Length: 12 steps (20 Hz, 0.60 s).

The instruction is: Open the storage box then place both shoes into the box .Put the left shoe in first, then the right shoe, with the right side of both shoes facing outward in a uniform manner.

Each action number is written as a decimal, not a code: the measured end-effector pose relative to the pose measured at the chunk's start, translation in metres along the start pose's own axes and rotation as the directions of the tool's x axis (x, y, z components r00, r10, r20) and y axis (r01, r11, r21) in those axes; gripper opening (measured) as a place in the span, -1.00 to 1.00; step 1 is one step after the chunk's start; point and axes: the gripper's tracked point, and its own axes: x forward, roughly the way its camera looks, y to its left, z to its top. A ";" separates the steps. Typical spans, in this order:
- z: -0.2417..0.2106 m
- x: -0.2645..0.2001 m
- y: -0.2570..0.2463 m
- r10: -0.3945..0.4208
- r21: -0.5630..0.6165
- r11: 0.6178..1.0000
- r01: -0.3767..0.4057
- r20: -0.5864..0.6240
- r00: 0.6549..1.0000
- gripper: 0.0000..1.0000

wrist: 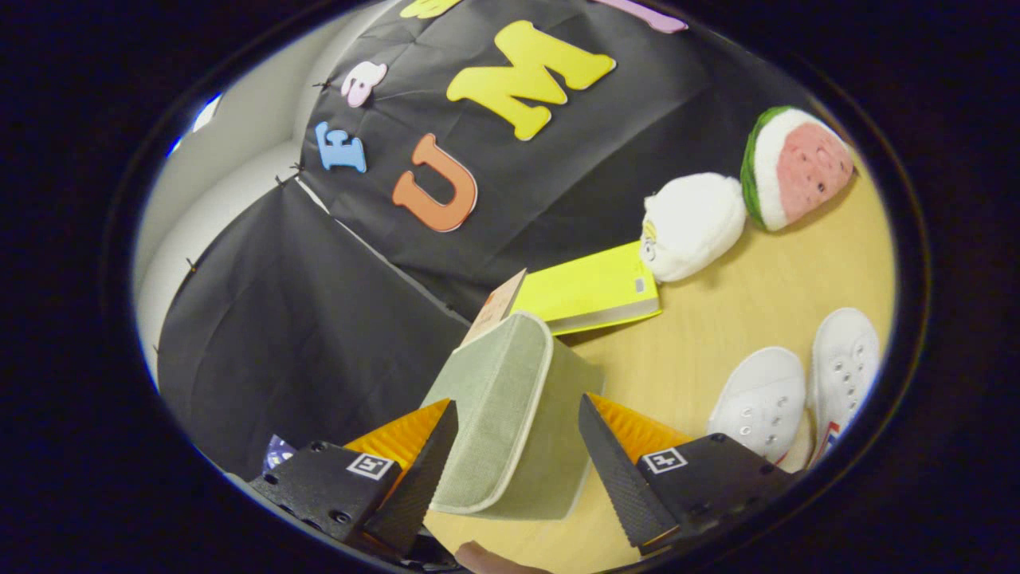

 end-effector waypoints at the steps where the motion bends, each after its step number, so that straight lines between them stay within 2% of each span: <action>1: -0.002 0.010 0.000 0.045 0.047 0.998 -0.044 -0.026 0.999 0.95; 3: -0.009 0.028 -0.005 0.112 0.148 0.984 -0.099 -0.082 0.990 0.94; 6: -0.010 0.048 -0.007 0.225 0.294 0.938 -0.183 -0.114 0.968 0.93; 10: -0.018 0.059 0.007 0.345 0.379 0.886 -0.269 -0.151 0.926 0.92; 12: -0.018 0.063 0.006 0.339 0.355 0.897 -0.265 -0.165 0.926 0.78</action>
